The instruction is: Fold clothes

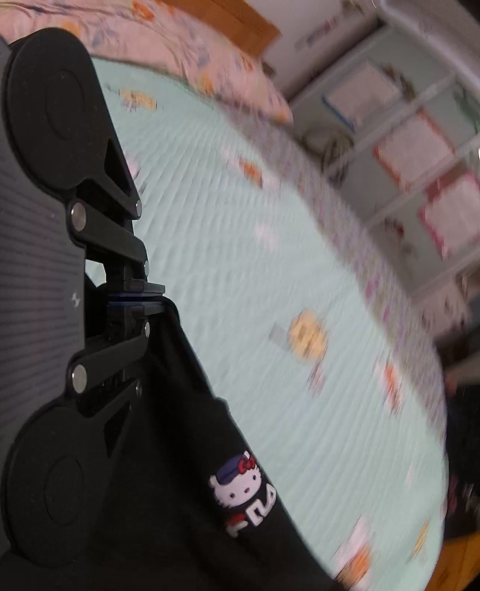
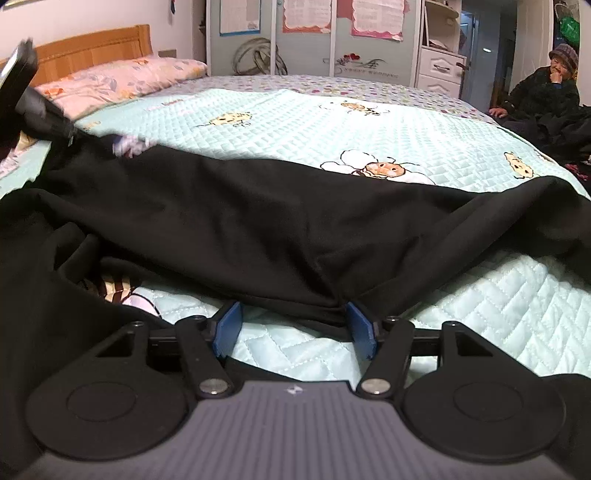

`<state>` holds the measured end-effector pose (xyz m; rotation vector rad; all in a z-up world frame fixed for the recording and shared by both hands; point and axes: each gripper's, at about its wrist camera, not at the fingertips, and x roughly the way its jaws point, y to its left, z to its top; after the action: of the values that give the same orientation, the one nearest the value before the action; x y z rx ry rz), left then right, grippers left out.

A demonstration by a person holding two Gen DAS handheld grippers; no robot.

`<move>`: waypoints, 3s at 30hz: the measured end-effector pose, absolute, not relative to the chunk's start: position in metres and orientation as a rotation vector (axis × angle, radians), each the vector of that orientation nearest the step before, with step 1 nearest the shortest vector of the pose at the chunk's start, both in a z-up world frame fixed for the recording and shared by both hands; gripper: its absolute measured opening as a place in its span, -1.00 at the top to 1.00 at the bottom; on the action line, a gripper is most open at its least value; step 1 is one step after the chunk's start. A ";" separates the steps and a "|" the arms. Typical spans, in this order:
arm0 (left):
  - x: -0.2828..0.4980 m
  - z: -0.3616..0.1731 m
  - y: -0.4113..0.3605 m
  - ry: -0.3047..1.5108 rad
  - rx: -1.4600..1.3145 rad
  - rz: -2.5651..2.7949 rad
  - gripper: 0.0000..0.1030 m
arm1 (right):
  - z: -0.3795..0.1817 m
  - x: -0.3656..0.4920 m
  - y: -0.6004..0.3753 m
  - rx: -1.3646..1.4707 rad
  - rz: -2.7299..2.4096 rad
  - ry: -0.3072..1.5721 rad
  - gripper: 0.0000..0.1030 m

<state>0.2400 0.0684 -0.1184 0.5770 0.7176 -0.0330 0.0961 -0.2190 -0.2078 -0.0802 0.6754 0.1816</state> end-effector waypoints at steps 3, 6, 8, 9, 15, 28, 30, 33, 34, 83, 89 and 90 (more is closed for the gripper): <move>0.268 -0.119 0.078 0.717 0.582 0.093 0.97 | -0.207 0.097 -0.211 -0.110 0.155 0.666 -0.32; 0.278 -0.127 0.082 0.744 0.599 0.089 0.97 | -0.207 0.098 -0.203 -0.146 0.098 0.662 -0.58; 0.279 -0.134 0.083 0.752 0.608 0.065 0.96 | -0.209 0.099 -0.207 -0.124 0.093 0.663 -0.62; 0.279 -0.137 0.084 0.753 0.613 0.066 0.94 | -0.211 0.099 -0.210 -0.102 0.094 0.663 -0.65; 0.263 -0.133 0.114 0.752 0.441 0.077 0.70 | -0.213 0.096 -0.216 -0.067 0.104 0.662 -0.66; 0.108 -0.130 0.190 0.968 0.117 0.030 0.43 | -0.189 0.061 -0.201 -0.115 -0.002 0.506 -0.66; 0.092 -0.129 0.191 0.967 0.092 0.029 0.35 | -0.176 0.041 -0.189 -0.136 0.002 0.433 -0.66; 0.079 -0.134 0.194 0.962 0.067 0.048 -0.01 | -0.163 0.013 -0.168 -0.127 0.091 0.398 -0.67; 0.077 -0.135 0.196 0.960 0.059 0.059 -0.12 | -0.162 0.006 -0.159 -0.124 0.134 0.405 -0.67; -0.012 -0.098 0.175 0.759 -0.050 0.251 0.09 | -0.192 -0.006 -0.049 -0.296 0.654 0.830 -0.37; 0.001 -0.075 0.147 0.634 -0.188 0.067 -0.20 | -0.154 0.025 -0.063 -0.183 0.682 0.804 0.52; 0.011 -0.082 0.139 0.654 -0.221 0.019 -0.31 | -0.145 0.033 -0.065 -0.158 0.675 0.769 0.52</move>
<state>0.0108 0.1387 -0.0815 -0.2211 0.6543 0.0187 0.0332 -0.0649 -0.1451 -0.1584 0.7687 0.6749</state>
